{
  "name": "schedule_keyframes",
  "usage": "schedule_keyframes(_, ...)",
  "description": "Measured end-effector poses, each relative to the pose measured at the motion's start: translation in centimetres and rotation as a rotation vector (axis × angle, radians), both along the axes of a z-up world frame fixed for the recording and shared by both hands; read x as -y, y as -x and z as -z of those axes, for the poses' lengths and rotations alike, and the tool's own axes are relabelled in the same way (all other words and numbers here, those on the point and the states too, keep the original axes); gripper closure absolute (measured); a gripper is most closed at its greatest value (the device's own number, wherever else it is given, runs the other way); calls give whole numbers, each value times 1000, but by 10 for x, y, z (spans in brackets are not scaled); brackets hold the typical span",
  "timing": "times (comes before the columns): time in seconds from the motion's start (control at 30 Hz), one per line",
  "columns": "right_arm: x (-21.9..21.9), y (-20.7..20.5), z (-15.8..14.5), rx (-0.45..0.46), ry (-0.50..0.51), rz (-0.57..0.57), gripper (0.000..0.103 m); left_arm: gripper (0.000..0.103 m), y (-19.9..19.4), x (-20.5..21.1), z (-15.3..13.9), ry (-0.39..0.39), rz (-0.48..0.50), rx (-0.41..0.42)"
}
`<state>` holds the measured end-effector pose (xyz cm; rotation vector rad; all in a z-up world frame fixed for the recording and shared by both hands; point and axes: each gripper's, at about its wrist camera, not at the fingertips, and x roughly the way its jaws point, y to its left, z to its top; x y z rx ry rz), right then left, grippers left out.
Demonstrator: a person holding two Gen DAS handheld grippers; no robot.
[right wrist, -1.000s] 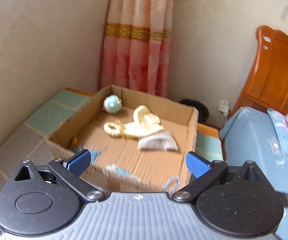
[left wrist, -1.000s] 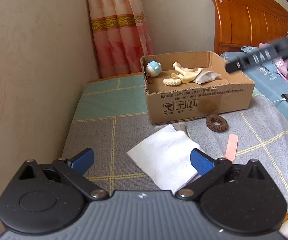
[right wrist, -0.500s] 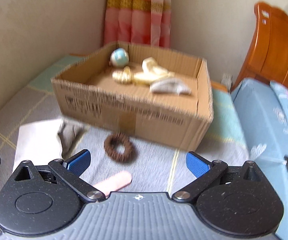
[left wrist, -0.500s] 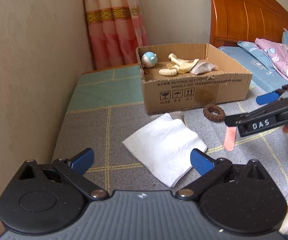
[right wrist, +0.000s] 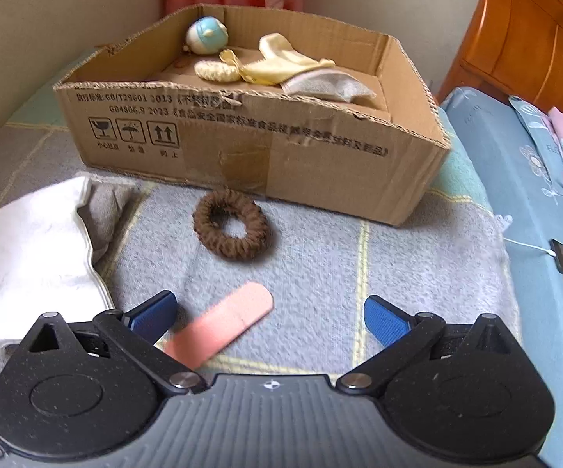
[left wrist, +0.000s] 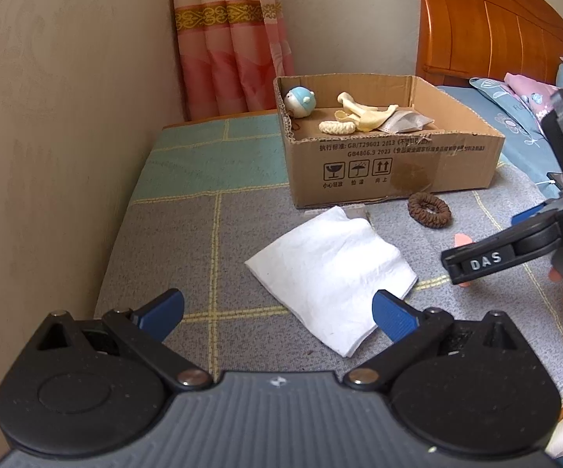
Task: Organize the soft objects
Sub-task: 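Grasp the pink strip with the right tool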
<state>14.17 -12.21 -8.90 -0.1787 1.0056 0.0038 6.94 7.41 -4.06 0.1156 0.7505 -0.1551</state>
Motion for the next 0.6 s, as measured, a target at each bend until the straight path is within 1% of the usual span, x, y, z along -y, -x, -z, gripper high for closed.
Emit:
schedule_keyframes(0.13, 8, 4, -3, -33, 27, 20, 0, 1, 0, 0, 2, 9, 3, -3)
schedule_keyframes(0.23, 15, 7, -4, -41, 49, 29, 0, 1, 1, 1, 3, 12, 7, -2)
schedule_keyframes(0.33, 24, 11, -4, -40, 50, 28, 0, 1, 1, 1, 2, 15, 10, -1)
schedule_keyframes(0.43, 30, 16, -3, -14, 39, 0, 0, 1, 0, 2, 3, 17, 14, -2)
schedule_keyframes(0.53, 31, 23, 0, 39, 32, -45, 1, 1, -1, 5, 5, 13, 18, -7)
schedule_keyframes(0.57, 32, 25, 1, 53, 21, -57, 1, 1, -1, 6, 5, 12, 21, -8)
schedule_keyframes(0.6, 32, 27, 1, 65, 3, -69, 5, 1, -2, 6, 6, 12, 24, -9)
